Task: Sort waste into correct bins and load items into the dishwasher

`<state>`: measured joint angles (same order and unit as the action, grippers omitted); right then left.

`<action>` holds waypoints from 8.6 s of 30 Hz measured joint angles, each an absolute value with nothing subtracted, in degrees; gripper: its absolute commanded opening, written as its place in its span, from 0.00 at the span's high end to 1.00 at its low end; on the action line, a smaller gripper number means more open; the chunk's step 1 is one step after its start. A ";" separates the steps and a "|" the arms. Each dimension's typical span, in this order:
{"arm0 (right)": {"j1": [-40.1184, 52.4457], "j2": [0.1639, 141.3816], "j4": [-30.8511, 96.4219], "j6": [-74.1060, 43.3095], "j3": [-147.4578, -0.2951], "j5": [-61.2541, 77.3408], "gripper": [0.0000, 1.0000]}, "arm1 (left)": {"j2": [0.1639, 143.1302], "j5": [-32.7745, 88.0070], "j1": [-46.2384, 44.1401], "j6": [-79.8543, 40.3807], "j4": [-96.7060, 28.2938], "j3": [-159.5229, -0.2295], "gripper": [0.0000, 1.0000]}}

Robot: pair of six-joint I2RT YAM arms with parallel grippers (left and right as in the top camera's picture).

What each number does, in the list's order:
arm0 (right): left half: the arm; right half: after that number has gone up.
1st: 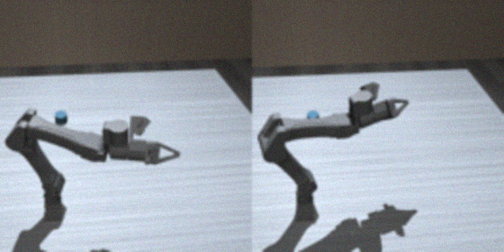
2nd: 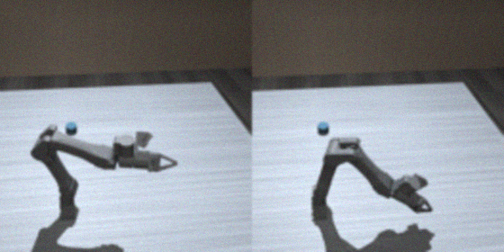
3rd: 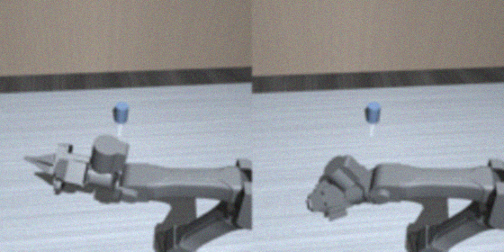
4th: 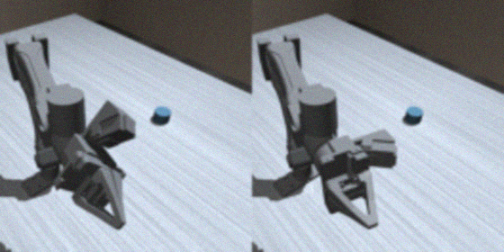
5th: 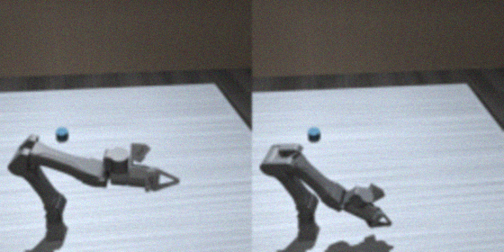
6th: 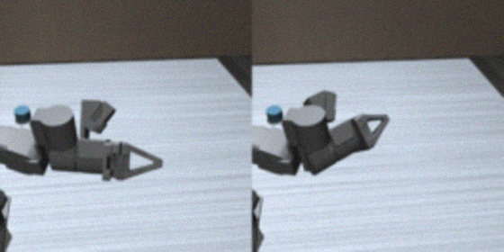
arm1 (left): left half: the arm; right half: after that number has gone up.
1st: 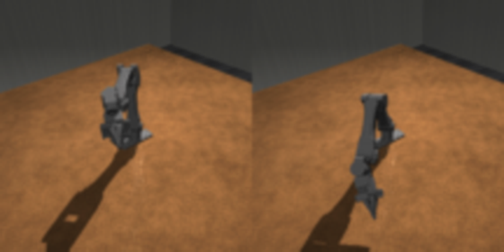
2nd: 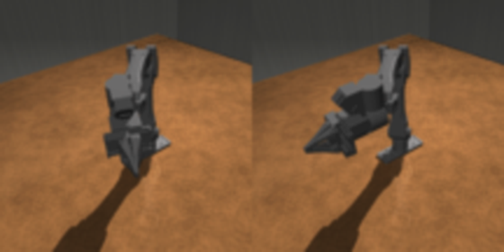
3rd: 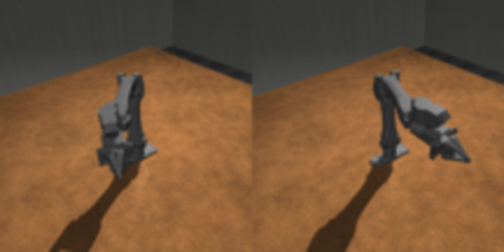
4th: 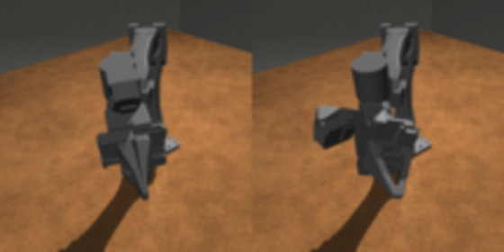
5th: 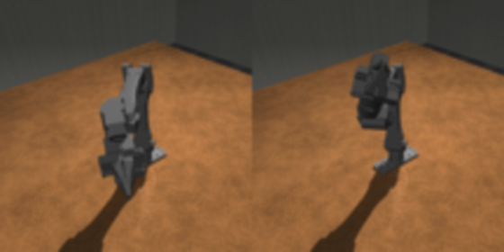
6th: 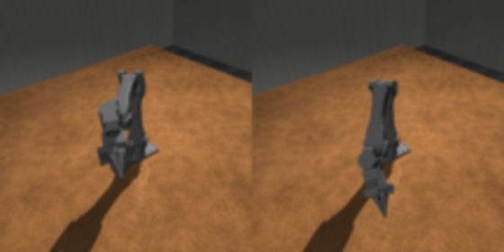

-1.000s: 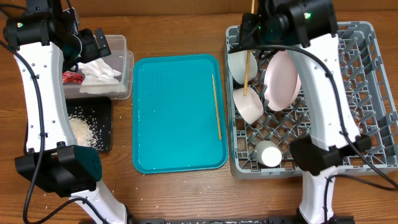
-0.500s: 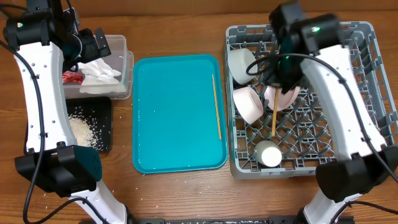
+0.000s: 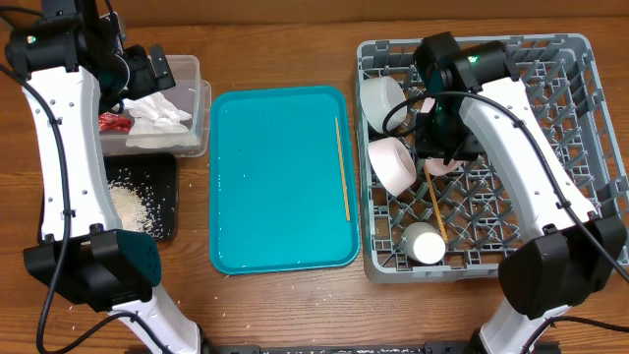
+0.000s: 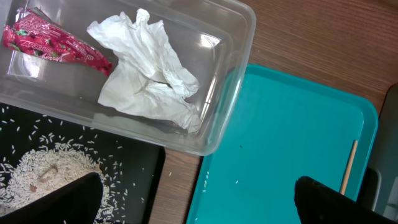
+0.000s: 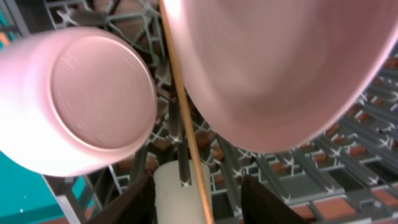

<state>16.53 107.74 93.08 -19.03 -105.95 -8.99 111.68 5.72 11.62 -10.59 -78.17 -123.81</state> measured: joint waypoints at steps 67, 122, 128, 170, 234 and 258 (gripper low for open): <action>37.50 137.36 77.52 -18.35 -126.17 0.78 0.96 | 111.68 5.72 11.62 -10.59 -78.19 -123.81 0.00; 14.35 105.60 93.23 -7.42 -107.39 -4.78 0.25 | 111.68 5.72 11.62 -10.59 -78.19 -123.81 0.00; 14.61 105.47 96.77 -11.11 -129.78 0.58 0.00 | 111.68 5.74 11.62 -10.59 -78.22 -123.81 0.00; 7.03 67.64 46.50 -4.25 -84.97 7.01 0.00 | 111.68 5.72 11.62 -10.59 -78.15 -123.83 0.00; -1.10 0.80 4.27 -4.47 -1.06 7.29 0.00 | 111.66 5.69 10.46 -10.59 -78.19 -123.92 0.00; -1.08 0.78 4.29 -4.45 -1.06 7.27 0.00 | 59.44 2.74 7.51 -8.88 -20.27 -60.36 0.00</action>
<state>-1.08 0.78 4.29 -4.45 -1.06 7.27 59.44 2.74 7.51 -8.88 -20.27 -60.36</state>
